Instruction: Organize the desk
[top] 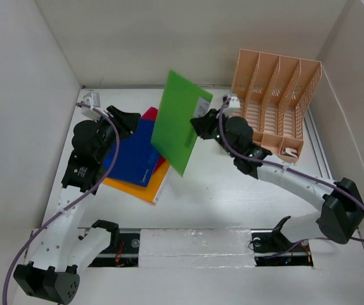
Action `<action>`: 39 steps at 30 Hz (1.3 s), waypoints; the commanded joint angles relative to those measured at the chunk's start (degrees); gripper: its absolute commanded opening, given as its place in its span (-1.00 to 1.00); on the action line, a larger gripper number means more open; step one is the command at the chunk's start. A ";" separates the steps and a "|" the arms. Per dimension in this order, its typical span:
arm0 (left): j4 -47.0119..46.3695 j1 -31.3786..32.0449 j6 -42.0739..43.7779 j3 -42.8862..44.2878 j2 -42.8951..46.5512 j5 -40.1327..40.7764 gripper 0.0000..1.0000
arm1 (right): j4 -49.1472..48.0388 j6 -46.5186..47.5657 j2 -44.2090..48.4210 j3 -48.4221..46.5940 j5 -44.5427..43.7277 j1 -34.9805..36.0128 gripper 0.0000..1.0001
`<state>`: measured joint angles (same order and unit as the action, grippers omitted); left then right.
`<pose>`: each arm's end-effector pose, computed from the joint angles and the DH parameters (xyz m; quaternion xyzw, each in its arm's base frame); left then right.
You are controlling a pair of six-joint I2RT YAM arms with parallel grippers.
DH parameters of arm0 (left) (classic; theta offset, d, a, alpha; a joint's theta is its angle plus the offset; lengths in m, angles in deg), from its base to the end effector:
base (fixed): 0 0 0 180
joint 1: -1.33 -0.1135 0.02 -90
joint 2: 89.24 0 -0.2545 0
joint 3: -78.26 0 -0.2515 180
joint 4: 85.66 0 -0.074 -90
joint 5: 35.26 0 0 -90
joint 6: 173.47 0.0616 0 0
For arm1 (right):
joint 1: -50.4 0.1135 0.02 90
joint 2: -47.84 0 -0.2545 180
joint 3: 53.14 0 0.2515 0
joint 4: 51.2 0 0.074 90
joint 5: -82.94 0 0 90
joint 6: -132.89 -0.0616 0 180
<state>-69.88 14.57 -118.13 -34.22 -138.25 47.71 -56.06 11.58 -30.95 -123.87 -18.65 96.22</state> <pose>0.2188 -0.0592 0.3919 -0.0844 0.6850 -0.3319 0.6430 0.2554 0.2450 0.3204 -0.0225 0.7258 0.3688 0.5802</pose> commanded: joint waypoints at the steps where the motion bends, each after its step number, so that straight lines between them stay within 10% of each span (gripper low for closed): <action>1: -4.43 0.92 1.43 -0.34 0.94 -2.36 -0.28 | -2.79 3.18 3.81 -4.77 -2.20 -6.00 -1.00; 39: -10.07 1.97 0.29 -4.32 -0.73 -11.87 -0.26 | 2.21 24.89 3.72 -16.55 -13.18 -27.81 -1.00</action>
<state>-77.25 16.38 -118.26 -38.86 -139.74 36.30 -49.87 35.18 -26.33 -137.36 -32.51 69.51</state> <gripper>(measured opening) 0.368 0.217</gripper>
